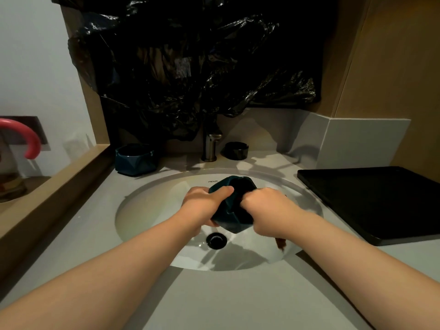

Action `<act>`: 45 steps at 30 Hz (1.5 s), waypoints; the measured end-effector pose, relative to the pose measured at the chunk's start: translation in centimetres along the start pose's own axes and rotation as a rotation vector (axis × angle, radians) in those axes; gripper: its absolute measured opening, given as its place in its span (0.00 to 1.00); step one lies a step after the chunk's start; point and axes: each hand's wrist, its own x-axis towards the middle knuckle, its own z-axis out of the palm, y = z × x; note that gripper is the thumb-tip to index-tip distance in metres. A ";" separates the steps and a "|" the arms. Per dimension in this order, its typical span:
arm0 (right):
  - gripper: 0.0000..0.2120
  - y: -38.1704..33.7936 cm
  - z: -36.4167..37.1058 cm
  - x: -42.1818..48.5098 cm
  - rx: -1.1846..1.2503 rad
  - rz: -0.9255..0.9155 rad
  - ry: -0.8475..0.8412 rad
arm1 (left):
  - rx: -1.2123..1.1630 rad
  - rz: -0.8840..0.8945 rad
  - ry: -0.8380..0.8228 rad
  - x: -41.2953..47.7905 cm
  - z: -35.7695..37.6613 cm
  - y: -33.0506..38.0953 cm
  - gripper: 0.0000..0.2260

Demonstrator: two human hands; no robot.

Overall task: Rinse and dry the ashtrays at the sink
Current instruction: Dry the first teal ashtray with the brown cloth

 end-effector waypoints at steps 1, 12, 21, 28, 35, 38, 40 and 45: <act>0.07 -0.1 -0.2 0.1 0.142 0.059 -0.034 | 0.011 0.018 0.029 0.0 0.0 0.0 0.16; 0.09 0.1 -0.1 0.2 1.222 0.247 -0.031 | 0.010 0.019 0.051 0.5 -0.1 -0.3 0.15; 0.08 -0.8 -0.2 -0.1 0.109 0.090 -0.098 | -0.011 -0.011 0.038 0.3 0.3 -0.3 0.17; 0.16 1.0 1.0 -0.2 0.129 0.016 0.176 | -0.027 -0.059 -0.047 0.2 -0.1 -0.1 0.19; 0.19 0.8 -2.7 -2.3 0.343 0.194 0.133 | -0.089 -0.097 -0.022 -0.7 0.0 0.6 0.19; 0.18 1.7 -4.1 -4.2 0.500 0.301 0.342 | -0.375 -0.196 -0.086 -1.4 0.2 1.2 0.23; 0.18 2.1 -4.5 -5.5 0.572 0.359 0.459 | -0.390 -0.180 -0.082 -1.6 0.7 1.8 0.24; 0.20 2.8 -4.8 -9.5 0.704 0.439 0.597 | -0.358 -0.139 -0.065 -2.1 2.0 2.8 0.24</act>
